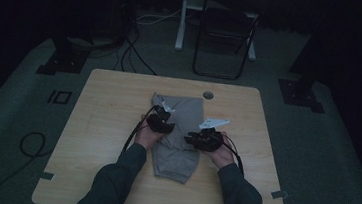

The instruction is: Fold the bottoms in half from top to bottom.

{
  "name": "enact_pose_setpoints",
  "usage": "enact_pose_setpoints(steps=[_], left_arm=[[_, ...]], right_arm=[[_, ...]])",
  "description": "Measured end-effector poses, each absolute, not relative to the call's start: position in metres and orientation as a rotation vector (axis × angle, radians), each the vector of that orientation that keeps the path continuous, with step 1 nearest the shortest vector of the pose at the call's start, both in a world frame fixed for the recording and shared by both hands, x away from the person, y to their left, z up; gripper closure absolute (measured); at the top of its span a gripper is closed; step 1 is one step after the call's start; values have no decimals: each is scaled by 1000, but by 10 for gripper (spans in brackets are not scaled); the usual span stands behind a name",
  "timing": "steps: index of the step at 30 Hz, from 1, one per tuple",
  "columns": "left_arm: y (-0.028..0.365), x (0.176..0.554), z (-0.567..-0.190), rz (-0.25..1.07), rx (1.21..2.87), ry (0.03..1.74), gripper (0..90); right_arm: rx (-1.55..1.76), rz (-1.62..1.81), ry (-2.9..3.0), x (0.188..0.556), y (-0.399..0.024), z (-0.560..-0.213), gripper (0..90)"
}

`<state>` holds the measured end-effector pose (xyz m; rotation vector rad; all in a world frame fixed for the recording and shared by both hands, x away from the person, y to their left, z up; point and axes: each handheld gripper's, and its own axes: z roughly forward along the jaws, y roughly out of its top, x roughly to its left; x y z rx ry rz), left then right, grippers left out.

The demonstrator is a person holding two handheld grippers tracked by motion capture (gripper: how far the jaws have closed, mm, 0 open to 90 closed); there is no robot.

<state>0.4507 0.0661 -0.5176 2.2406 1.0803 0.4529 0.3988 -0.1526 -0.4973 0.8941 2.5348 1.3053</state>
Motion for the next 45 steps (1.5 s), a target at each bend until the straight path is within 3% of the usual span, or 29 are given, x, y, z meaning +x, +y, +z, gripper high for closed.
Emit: enact_pose_setpoints(steps=[8, 18, 32, 42, 45], left_arm=[[74, 425, -514, 443, 2252, 1002, 581], [89, 399, -512, 419, 2209, 987, 563], [79, 406, -508, 463, 2231, 989, 550], [80, 379, -530, 446, 2278, 956, 527], [86, 377, -530, 453, 2264, 964, 526]], right_arm=[[1031, 1354, 2386, 412, -164, -488, 579], [1216, 1065, 2418, 421, -156, -514, 645], [1094, 1185, 2606, 382, -141, -511, 696], [1056, 1374, 2456, 371, -160, -482, 602], [1096, 1253, 2422, 373, -164, -487, 591]])
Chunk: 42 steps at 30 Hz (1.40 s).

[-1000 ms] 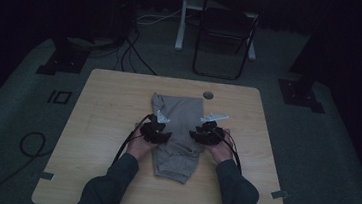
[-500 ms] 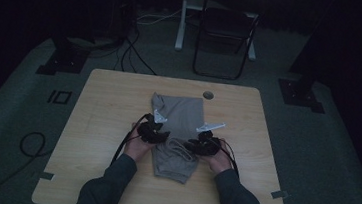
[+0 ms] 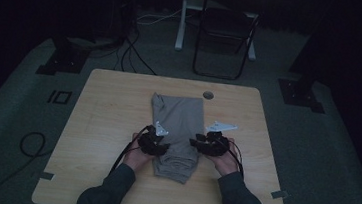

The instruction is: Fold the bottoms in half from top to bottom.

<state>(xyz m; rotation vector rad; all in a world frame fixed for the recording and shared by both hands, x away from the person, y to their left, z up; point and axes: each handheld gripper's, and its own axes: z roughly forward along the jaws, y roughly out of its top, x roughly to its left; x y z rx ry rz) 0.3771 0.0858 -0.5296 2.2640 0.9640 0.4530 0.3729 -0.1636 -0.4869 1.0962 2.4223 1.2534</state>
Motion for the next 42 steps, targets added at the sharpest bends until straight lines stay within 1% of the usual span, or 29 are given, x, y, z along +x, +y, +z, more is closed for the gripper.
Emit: enact_pose_setpoints(steps=[7, 12, 13, 15, 17, 19, 20, 22, 23, 25, 27, 32, 36, 38, 39, 42], left_arm=[[103, 385, -519, 503, 2206, 1020, 516], [110, 399, -511, 558, 2172, 1060, 516], [112, 405, -510, 571, 2150, 1083, 515], [117, 418, -508, 595, 2110, 1139, 515], [120, 429, -510, 591, 2091, 1181, 514], [120, 429, -510, 591, 2091, 1181, 510], [120, 442, -515, 572, 2068, 1237, 509], [117, 446, -521, 561, 2077, 1240, 510], [115, 447, -524, 558, 2089, 1237, 516], [110, 447, -531, 542, 2115, 1229, 557], [108, 444, -533, 530, 2099, 1218, 625], [112, 431, -535, 522, 2085, 1216, 745], [117, 419, -537, 499, 2068, 1213, 761], [118, 413, -537, 495, 2068, 1207, 762], [121, 401, -536, 477, 2072, 1207, 762], [122, 391, -536, 465, 2073, 1204, 761]], right_arm=[[1136, 1187, 2423, 380, -160, -508, 558], [1218, 1150, 2346, 395, -160, -512, 550], [1267, 1156, 2289, 407, -161, -513, 551], [1305, 1148, 2246, 418, -161, -514, 554], [1332, 1131, 2227, 430, -160, -516, 557], [1338, 1112, 2221, 435, -158, -518, 557], [1341, 1078, 2217, 444, -154, -522, 560], [1331, 1052, 2217, 451, -149, -526, 559], [1323, 1037, 2226, 454, -146, -529, 558], [1318, 995, 2246, 457, -141, -533, 558], [1299, 966, 2255, 457, -137, -538, 552], [1265, 957, 2268, 447, -138, -538, 557], [1230, 970, 2295, 430, -139, -539, 565], [1230, 970, 2295, 430, -139, -539, 565], [1196, 978, 2323, 416, -140, -539, 567], [1184, 966, 2356, 405, -139, -537, 575]])
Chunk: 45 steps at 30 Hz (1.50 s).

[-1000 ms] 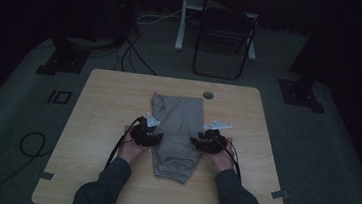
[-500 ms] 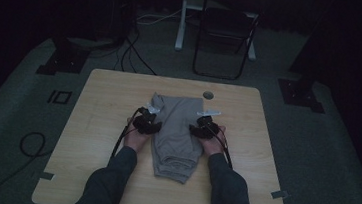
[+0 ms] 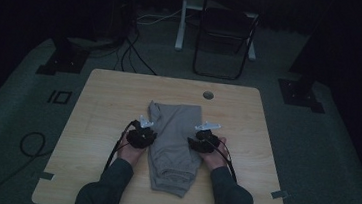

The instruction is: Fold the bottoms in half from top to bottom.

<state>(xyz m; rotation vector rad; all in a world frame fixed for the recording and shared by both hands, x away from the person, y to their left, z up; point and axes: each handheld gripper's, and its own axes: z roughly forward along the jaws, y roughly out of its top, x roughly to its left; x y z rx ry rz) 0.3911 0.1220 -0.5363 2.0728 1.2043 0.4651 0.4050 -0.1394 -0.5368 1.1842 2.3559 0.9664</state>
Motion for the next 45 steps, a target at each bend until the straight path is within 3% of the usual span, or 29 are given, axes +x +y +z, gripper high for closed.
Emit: enact_pose_setpoints(steps=[2, 4, 8, 10, 15, 26, 29, 32, 37, 45], left_arm=[[123, 383, -535, 475, 2107, 1165, 749], [125, 387, -533, 506, 2116, 1161, 649], [131, 399, -523, 578, 2052, 1201, 558], [136, 421, -509, 623, 1991, 1252, 506], [135, 461, -500, 580, 1946, 1314, 391], [124, 496, -528, 537, 1983, 1457, 326], [125, 497, -534, 521, 1991, 1473, 353], [126, 498, -533, 502, 1996, 1456, 497], [125, 499, -529, 478, 2003, 1445, 812], [126, 492, -500, 526, 1959, 1337, 842]], right_arm=[[1167, 945, 2383, 400, -139, -535, 598], [1154, 946, 2373, 402, -141, -534, 616], [1255, 1000, 2282, 418, -149, -527, 613], [1286, 1025, 2237, 430, -152, -520, 604], [1337, 1051, 2163, 465, -150, -510, 577], [1562, 1005, 2090, 527, -144, -523, 479], [1560, 958, 2117, 533, -138, -528, 476], [1531, 913, 2155, 534, -132, -533, 529], [1518, 918, 2187, 533, -128, -532, 829], [1468, 995, 2139, 528, -141, -514, 875]])
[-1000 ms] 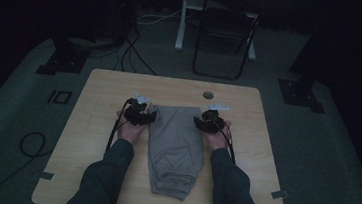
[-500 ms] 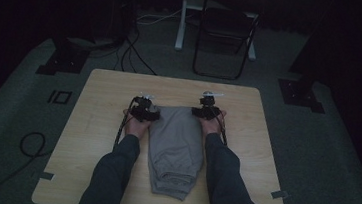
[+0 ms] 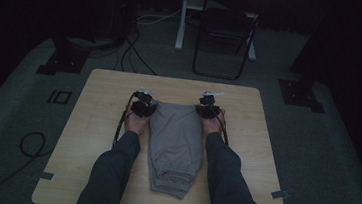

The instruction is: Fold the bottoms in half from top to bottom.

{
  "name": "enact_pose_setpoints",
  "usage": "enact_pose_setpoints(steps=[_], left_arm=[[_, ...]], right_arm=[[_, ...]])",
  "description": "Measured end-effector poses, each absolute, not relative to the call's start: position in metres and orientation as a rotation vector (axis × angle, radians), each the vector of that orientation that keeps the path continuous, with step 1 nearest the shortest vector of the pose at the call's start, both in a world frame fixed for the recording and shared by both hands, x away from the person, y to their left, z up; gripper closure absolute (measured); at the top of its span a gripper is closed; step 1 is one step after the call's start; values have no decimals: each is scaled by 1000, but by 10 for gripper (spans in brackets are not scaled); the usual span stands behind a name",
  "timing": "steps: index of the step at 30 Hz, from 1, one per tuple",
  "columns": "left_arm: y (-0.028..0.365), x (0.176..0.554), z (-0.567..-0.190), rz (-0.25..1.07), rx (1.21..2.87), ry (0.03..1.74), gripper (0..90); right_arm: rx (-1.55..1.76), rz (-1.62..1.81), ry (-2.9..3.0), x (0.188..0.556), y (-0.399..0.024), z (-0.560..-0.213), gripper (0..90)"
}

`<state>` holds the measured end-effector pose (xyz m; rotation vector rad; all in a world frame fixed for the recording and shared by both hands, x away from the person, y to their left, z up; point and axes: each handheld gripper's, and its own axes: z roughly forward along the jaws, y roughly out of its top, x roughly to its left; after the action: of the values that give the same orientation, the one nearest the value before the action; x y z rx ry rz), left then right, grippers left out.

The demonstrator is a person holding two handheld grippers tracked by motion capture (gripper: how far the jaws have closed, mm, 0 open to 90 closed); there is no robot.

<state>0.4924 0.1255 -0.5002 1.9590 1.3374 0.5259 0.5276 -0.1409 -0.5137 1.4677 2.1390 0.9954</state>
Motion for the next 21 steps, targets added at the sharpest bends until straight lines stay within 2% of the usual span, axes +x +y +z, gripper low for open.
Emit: enact_pose_setpoints(steps=[4, 8, 14, 18, 21], left_arm=[[130, 474, -482, 546, 1938, 1258, 839], [136, 444, -475, 549, 1948, 1181, 838], [137, 392, -492, 488, 2025, 1107, 837], [132, 373, -512, 425, 2093, 1103, 837], [128, 368, -528, 436, 2134, 1103, 837]], right_arm=[[1405, 1131, 2114, 505, -152, -493, 877], [1312, 1190, 2140, 466, -160, -484, 878], [1246, 1176, 2251, 413, -166, -499, 878], [1221, 1105, 2322, 394, -165, -514, 877], [1230, 1047, 2365, 390, -165, -528, 875]])
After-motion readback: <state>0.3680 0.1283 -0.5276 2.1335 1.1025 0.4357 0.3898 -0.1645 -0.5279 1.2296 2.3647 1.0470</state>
